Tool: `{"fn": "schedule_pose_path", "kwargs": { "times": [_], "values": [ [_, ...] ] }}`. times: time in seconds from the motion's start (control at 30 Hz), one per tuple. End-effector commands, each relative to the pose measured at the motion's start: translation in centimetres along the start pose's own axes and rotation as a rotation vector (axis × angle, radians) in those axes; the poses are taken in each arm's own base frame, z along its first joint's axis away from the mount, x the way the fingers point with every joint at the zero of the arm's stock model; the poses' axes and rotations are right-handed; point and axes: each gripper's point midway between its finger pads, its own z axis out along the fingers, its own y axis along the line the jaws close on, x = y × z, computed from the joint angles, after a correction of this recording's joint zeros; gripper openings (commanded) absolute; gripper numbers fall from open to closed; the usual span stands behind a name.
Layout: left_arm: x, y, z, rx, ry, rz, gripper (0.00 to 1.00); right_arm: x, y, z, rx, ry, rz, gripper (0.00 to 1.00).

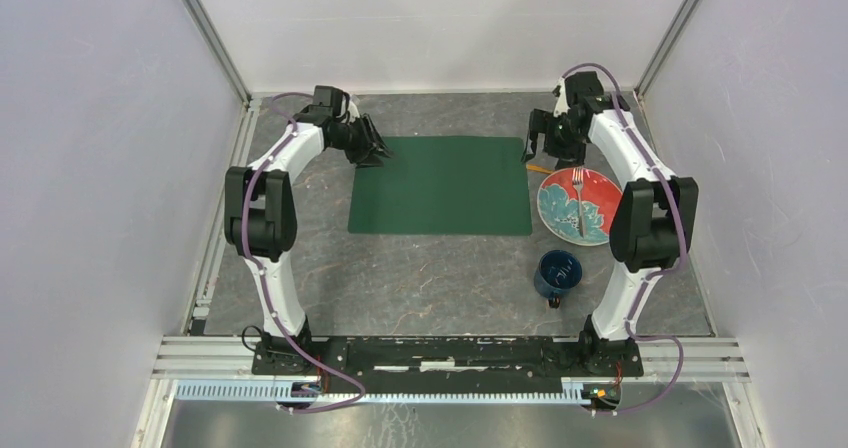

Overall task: Set the dinner table for one person
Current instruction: Pick up the fork at the center of the board.

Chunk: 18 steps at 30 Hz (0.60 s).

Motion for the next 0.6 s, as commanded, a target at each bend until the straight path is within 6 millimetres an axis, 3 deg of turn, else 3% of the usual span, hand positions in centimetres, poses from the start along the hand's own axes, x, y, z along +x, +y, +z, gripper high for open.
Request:
{"fn": "schedule_pose_path", "kwargs": {
  "times": [0.0,0.17,0.3,0.57],
  "values": [
    [0.9,-2.6,-0.9,0.100,0.042,0.083,0.47,-1.2,-0.4,-2.4,0.044,-0.081,0.020,0.92],
    [1.3,-5.1,-0.4,0.200,0.095,0.116,0.46,0.2,-1.3,-3.4,0.090,-0.065,0.043,0.91],
    [2.0,-7.3,0.7,0.271,0.146,0.148,0.45,1.5,-3.0,-4.0,0.176,-0.064,0.064,0.92],
    [5.0,-11.9,4.1,0.385,0.268,0.223,0.44,1.7,-5.6,-5.3,0.299,-0.126,0.129,0.96]
  ]
}}
